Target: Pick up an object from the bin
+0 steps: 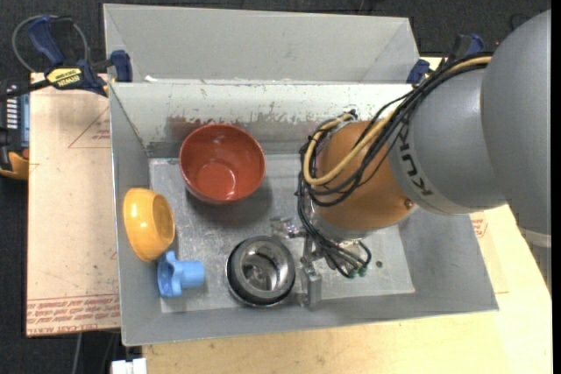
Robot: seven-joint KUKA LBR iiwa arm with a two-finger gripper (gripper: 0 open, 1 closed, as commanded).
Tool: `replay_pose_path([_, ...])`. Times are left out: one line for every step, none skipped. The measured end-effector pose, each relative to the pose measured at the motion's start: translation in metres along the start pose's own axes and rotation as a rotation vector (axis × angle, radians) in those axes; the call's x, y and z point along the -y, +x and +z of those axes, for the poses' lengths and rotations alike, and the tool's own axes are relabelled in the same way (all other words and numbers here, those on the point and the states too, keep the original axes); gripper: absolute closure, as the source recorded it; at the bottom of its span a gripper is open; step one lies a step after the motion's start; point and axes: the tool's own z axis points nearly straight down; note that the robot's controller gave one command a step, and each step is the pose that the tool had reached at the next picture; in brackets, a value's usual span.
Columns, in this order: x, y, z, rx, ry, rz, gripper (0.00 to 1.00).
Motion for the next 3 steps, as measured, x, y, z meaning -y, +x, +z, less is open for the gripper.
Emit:
replay_pose_path([-0.078, -0.099, 0.006, 0.003, 0.007, -0.055, 0.0])
replay_pose_path([-0.128, -0.098, -0.005, -0.013, 0.007, 0.0, 0.0])
replay_pose_path([-0.136, -0.146, 0.009, -0.028, 0.032, -0.183, 0.0])
